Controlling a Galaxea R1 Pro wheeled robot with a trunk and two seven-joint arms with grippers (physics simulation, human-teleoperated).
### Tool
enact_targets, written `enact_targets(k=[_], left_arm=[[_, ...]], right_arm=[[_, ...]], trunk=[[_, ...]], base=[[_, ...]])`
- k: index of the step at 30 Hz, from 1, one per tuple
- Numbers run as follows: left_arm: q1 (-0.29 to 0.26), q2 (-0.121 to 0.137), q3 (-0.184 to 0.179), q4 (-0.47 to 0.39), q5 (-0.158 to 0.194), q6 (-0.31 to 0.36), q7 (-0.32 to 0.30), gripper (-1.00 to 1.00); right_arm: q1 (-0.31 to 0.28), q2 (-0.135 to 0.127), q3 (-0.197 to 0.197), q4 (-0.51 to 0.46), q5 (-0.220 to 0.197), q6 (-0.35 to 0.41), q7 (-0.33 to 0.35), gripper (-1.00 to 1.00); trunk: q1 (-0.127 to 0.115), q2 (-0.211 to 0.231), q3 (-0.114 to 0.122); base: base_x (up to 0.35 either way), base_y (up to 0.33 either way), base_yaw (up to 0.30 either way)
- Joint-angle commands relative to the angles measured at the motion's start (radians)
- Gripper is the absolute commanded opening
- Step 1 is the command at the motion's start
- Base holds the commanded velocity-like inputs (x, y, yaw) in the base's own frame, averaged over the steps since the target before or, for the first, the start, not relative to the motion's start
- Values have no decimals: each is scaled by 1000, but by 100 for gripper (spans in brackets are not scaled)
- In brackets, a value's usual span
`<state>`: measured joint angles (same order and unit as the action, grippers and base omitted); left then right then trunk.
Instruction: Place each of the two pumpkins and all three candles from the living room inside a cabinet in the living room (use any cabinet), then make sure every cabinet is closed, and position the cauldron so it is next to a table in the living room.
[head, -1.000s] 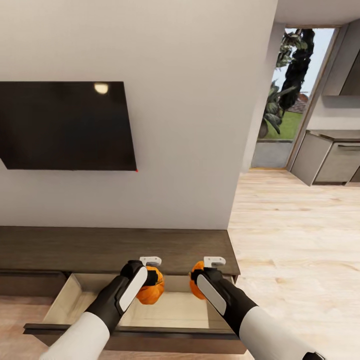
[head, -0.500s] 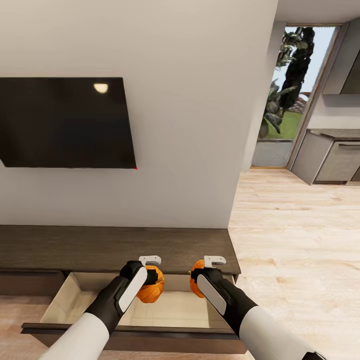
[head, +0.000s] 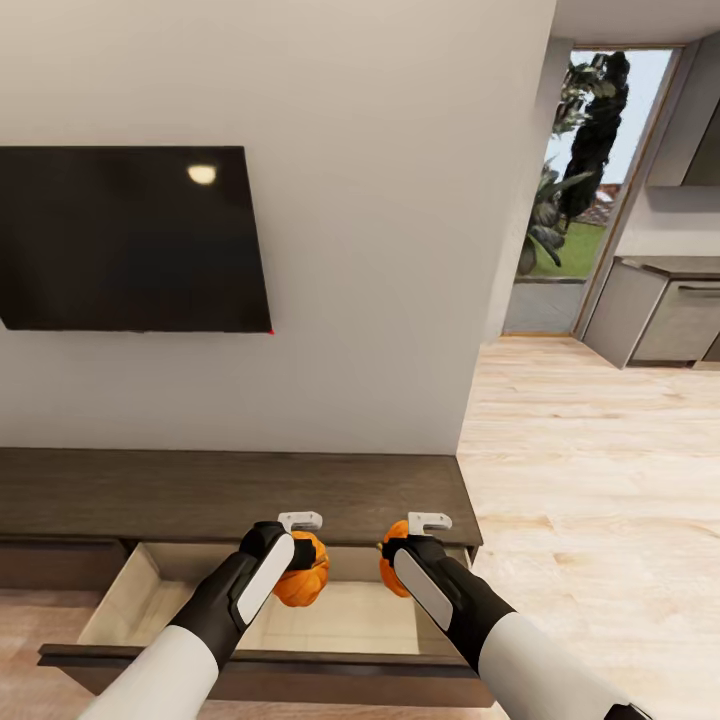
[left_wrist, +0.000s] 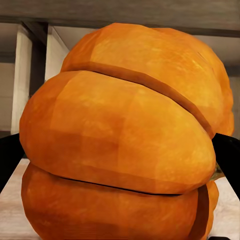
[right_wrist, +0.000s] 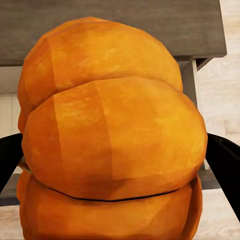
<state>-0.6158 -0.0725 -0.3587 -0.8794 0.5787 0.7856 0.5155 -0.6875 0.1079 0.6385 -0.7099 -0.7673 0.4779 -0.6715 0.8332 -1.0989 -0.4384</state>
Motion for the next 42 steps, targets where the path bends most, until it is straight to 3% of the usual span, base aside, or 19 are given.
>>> enact_targets(k=[1,42], left_arm=[[-1,0,-2,-1,10,1,11,-100],[-1,0,-4,0,6,0,11,-100]], right_arm=[[-1,-1,4,-1,-6,3,-10,-100],[-1,-1,4,1,-5,2,-11,-100]], trunk=[[4,-8,-4],[161,-295,-133]], base=[[0,0,0],[0,0,0]])
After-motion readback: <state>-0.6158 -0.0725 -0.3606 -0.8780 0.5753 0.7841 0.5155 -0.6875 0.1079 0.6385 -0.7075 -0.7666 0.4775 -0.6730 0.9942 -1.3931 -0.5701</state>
